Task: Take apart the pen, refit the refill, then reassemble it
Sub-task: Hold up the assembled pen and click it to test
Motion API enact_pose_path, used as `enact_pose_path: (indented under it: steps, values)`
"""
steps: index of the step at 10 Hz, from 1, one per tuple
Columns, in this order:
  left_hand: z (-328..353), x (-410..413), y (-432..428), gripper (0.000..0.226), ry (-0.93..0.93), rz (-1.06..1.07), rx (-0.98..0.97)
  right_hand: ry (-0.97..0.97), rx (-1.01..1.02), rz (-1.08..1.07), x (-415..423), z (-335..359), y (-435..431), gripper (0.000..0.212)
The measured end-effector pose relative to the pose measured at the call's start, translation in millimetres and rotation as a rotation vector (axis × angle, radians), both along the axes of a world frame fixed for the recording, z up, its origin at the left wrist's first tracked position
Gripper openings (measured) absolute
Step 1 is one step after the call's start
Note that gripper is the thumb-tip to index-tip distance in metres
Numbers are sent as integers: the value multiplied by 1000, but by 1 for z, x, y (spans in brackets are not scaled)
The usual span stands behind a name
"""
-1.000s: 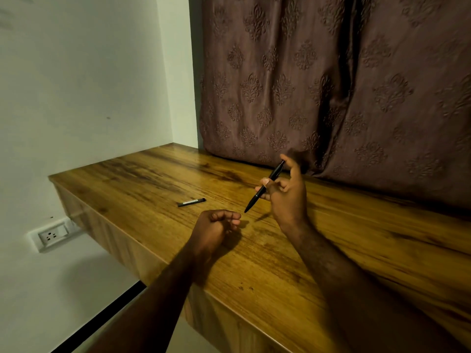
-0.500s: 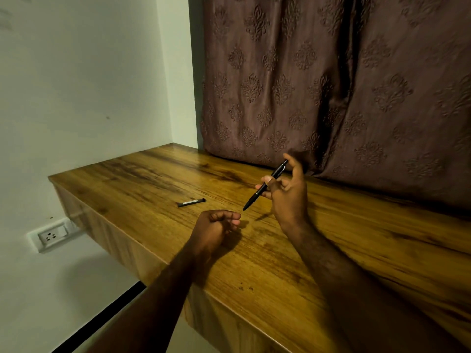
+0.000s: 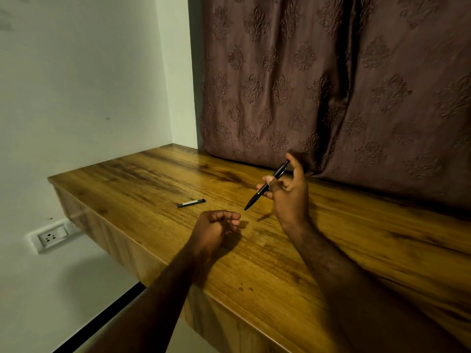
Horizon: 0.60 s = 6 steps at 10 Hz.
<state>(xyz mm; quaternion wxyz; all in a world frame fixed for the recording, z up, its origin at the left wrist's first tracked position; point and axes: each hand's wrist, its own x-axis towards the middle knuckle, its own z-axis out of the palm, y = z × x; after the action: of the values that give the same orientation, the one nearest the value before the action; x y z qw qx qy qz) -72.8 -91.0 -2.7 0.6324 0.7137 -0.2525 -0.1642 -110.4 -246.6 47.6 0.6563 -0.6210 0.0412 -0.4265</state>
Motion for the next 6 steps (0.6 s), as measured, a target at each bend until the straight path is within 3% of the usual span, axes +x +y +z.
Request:
enact_pose_path:
  steps: [1, 2, 4, 5, 6]
  values:
    - [1, 1, 0, 51, 70, -11, -31, 5, -32, -2, 0, -2, 0, 55]
    - [0, 3, 3, 31, 42, 131, -134, 15, -45, 1, 1, -2, 1, 55]
    - [-6, 8, 4, 32, 11, 151, -98, 25, -79, -17, -1, -2, 3, 54]
    - [-6, 8, 4, 41, -75, 110, -2, 21, -91, -23, 0, -1, 4, 56]
    - [-5, 7, 4, 35, -154, 68, 68, 14, -106, -33, -1, -1, 6, 57]
